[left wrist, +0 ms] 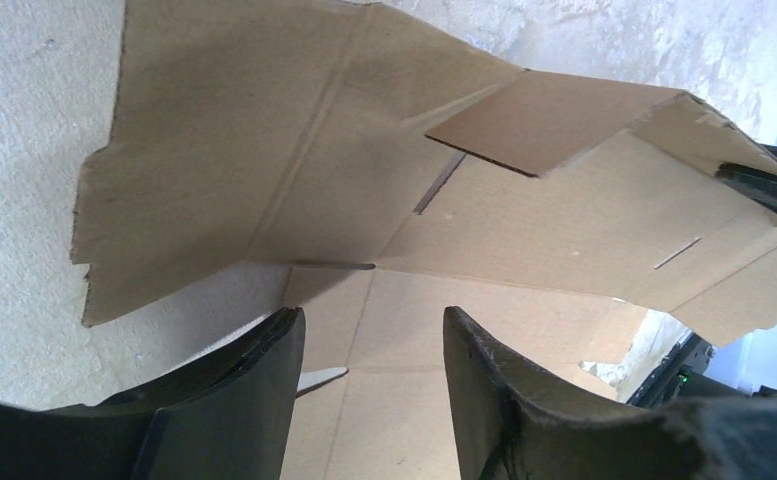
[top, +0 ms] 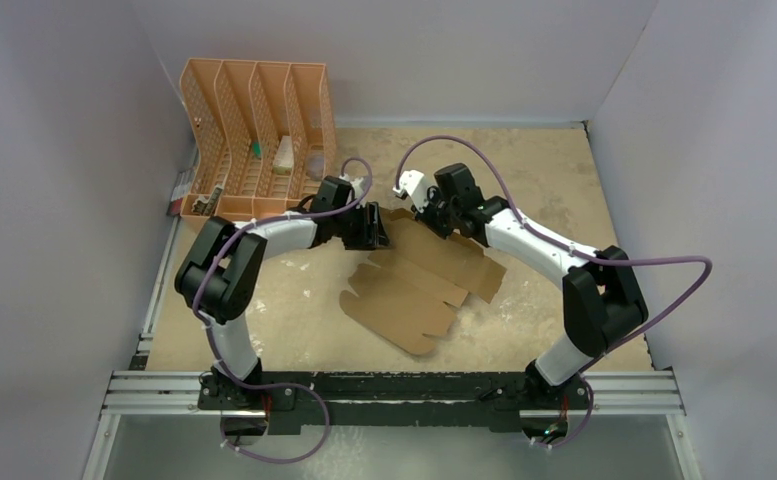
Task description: Fold the paper box
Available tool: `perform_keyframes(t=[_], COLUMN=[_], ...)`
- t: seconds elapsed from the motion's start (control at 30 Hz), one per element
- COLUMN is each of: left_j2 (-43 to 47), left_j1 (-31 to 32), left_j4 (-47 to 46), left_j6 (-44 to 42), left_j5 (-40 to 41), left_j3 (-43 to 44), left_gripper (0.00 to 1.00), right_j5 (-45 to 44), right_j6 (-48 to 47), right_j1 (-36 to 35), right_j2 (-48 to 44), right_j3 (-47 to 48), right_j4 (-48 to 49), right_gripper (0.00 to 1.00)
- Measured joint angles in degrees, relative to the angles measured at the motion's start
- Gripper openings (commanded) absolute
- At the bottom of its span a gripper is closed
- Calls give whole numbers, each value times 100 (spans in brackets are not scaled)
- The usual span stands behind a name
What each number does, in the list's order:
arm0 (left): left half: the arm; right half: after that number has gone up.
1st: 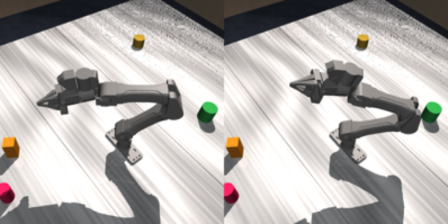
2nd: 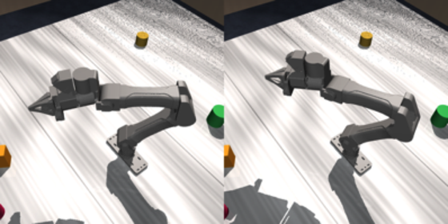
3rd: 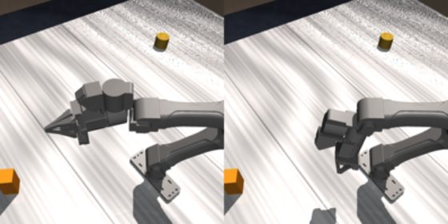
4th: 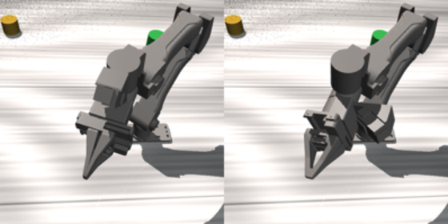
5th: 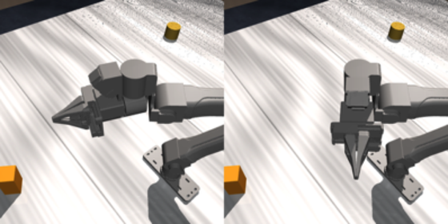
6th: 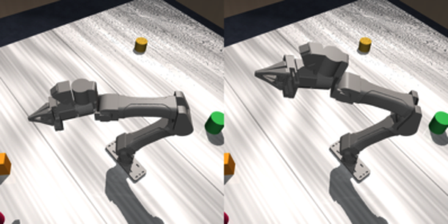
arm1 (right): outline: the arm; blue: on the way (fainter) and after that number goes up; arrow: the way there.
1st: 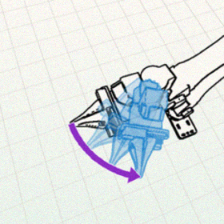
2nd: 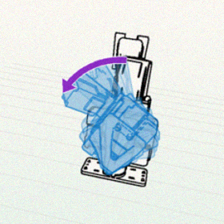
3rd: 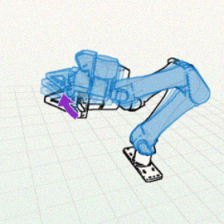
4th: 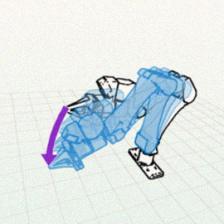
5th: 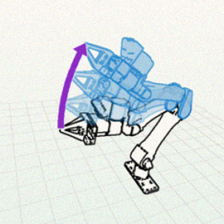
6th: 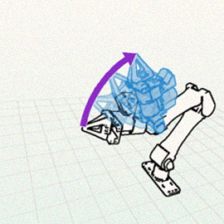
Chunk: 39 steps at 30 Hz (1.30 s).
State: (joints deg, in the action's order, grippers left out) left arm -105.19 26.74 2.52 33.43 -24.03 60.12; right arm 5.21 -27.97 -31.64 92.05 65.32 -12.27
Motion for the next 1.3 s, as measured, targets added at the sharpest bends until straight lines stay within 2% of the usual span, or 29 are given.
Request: perform_keyframes(t=[0.23, 0.37, 0.7, 0.93, 1.3], left_j2=[269, 444, 485, 131, 7], left_j1=[111, 192, 214, 214, 216], left_j4=[-251, -358, 76, -28, -157], left_j6=[345, 448, -232, -282, -216], left_j5=[-107, -94, 785, 796, 494], left_j3=[-144, -190, -173, -166, -109], left_gripper=[49, 51, 57, 57, 48], right_j5=[-127, -149, -173, -175, -299], right_j6=[9, 13, 33, 57, 87], right_j1=[-70, -101, -133, -146, -188], right_j2=[0, 2, 2, 2, 0], right_j3=[-61, -85, -122, -208, -208], right_j4=[61, 72, 111, 155, 197], right_gripper=[0, 0, 0, 0, 0])
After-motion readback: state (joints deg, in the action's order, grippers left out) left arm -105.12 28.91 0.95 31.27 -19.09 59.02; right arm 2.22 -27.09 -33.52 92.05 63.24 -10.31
